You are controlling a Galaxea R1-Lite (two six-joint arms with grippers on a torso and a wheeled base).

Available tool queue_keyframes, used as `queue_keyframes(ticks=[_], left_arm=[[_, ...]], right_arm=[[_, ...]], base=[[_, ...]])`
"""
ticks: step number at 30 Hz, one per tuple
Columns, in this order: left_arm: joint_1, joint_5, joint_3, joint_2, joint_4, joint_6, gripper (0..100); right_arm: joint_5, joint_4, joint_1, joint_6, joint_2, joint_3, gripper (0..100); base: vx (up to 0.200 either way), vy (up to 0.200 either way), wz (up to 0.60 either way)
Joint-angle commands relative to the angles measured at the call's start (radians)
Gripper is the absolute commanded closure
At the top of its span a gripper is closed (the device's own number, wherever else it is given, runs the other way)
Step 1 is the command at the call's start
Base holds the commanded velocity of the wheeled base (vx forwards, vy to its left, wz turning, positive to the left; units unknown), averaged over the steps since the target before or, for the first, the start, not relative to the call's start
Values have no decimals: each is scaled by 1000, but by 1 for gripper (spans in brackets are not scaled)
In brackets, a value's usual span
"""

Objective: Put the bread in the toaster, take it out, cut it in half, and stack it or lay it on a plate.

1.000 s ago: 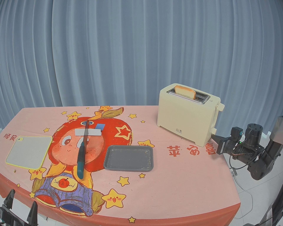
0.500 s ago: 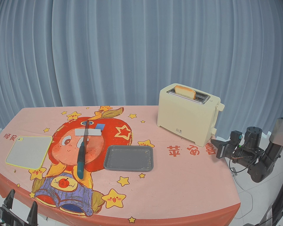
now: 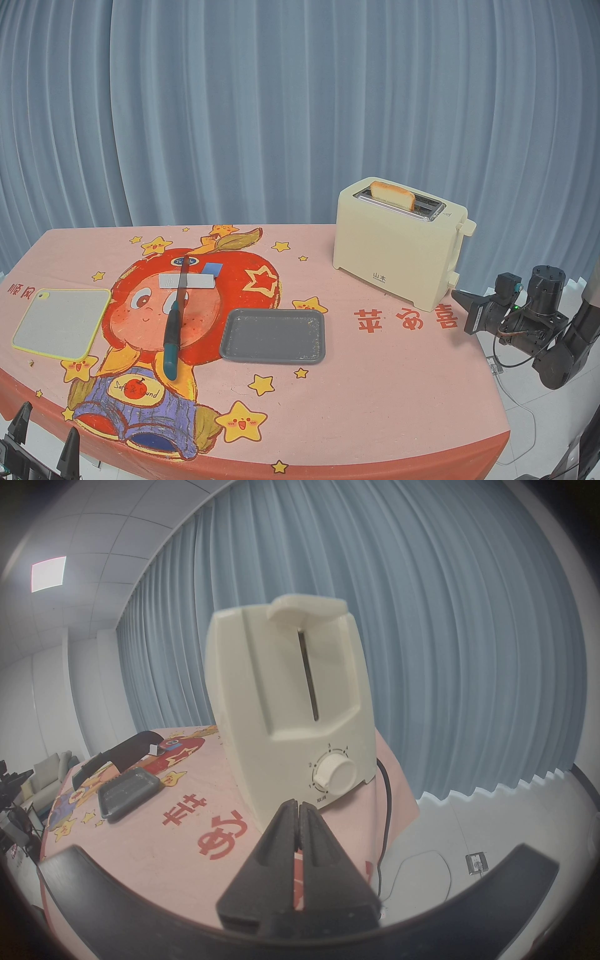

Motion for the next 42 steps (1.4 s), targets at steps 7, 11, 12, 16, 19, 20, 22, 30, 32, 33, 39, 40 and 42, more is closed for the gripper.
queue_keyframes(ticks=[7, 11, 12, 16, 19, 20, 22, 30, 32, 33, 39, 40, 42], left_arm=[[1, 1, 18, -15, 0, 0, 0], [-1, 1, 18, -15, 0, 1, 0], [1, -1, 18, -15, 0, 0, 0], [1, 1, 18, -15, 0, 0, 0], [1, -1, 18, -15, 0, 0, 0], [1, 1, 18, -15, 0, 0, 0], [-1, 1, 18, -15, 0, 0, 0], [1, 1, 18, -15, 0, 0, 0], [1, 1, 18, -15, 0, 0, 0], [1, 1, 18, -15, 0, 1, 0], [1, 1, 18, -15, 0, 0, 0], [1, -1, 18, -15, 0, 0, 0], [1, 1, 18, -15, 0, 0, 0]], right_arm=[[2, 2, 10, -1, -133, 30, 100], [2, 2, 25, -1, -161, 44, 100], [0, 0, 30, 1, -163, 44, 100], [-4, 0, 41, 1, -166, 46, 100], [-27, 0, 42, 1, -182, 56, 100], [-29, 0, 42, -1, -189, 63, 100], [-29, 0, 44, -2, -209, 78, 100], [-86, -1, 90, -16, -242, 101, 100], [-89, -1, 90, -22, -248, 102, 100], [-89, 0, 88, -21, -259, 102, 100], [-89, 2, 88, -12, -310, 93, 100], [-89, 5, 87, -10, -317, 90, 100], [-86, 10, 82, -12, -327, 90, 100]], base=[[0, 0, 0], [0, 0, 0], [0, 0, 0], [0, 0, 0], [0, 0, 0], [0, 0, 0], [0, 0, 0], [0, 0, 0], [0, 0, 0], [0, 0, 0], [0, 0, 0], [0, 0, 0], [0, 0, 0]])
